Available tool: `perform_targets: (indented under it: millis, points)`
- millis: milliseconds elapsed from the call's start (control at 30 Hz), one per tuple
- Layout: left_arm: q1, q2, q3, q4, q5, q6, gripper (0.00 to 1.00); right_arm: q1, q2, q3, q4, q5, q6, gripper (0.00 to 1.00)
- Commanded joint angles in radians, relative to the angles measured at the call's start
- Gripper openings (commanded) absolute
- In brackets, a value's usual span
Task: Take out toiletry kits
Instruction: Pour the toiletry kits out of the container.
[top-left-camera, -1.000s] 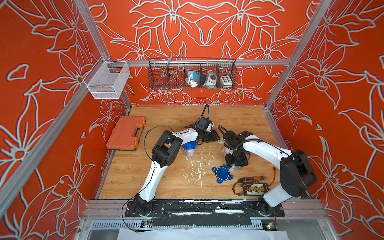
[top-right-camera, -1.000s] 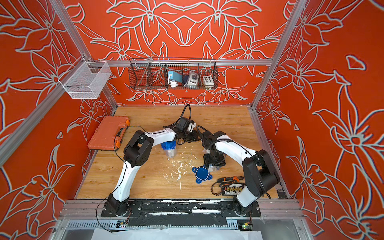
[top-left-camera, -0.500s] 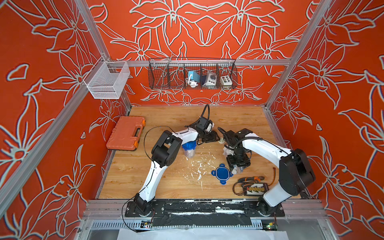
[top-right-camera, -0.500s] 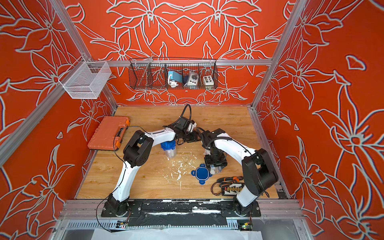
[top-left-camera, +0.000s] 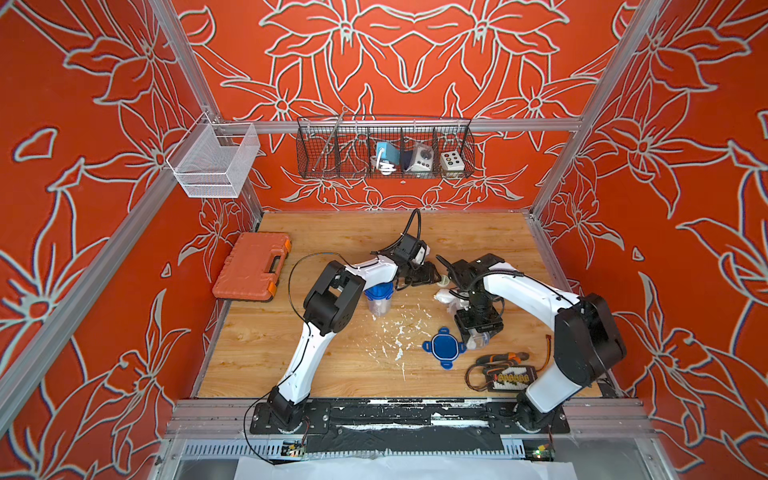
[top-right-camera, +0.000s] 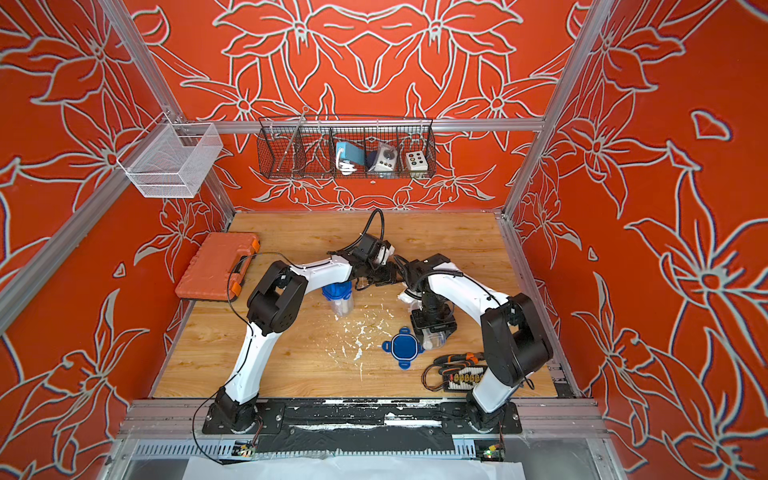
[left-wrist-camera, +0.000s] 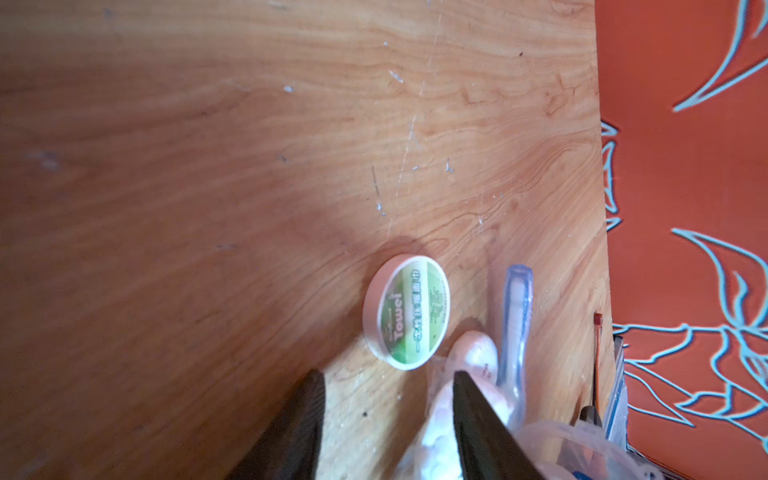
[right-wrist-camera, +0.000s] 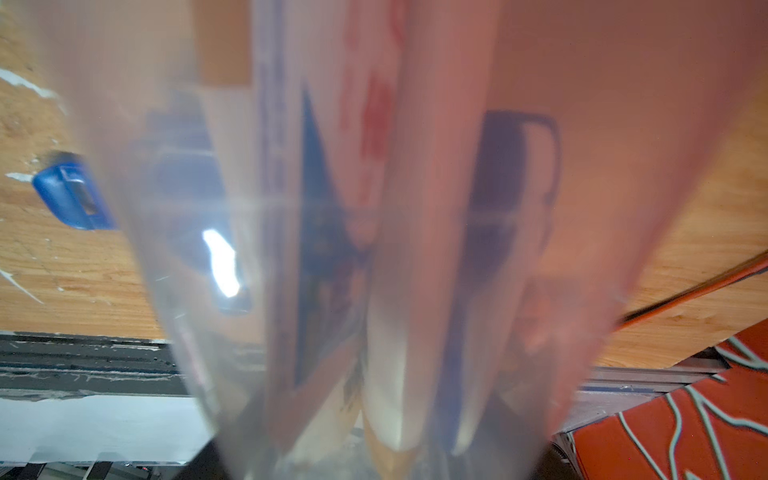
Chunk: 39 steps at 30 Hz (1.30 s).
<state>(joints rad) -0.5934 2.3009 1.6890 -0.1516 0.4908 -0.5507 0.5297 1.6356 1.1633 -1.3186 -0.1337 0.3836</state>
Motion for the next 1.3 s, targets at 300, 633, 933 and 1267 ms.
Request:
perform_targets:
  millis: [300,633,933,1267]
  points:
    - [-0.016,-0.038,0.069,-0.028,-0.008,-0.011,0.51,-0.007,0.013,0.046,-0.074,-0.033,-0.016,0.58]
    - [-0.029,-0.077,0.092,-0.05,-0.034,0.004,0.51,-0.016,-0.023,0.028,-0.098,-0.088,-0.009,0.58]
    - [-0.03,-0.122,0.097,-0.085,-0.072,0.014,0.51,-0.015,-0.008,0.033,-0.11,-0.111,-0.005,0.57]
    - [-0.033,-0.15,0.137,-0.094,-0.051,-0.009,0.51,-0.014,-0.148,-0.042,-0.192,-0.167,0.015,0.57]
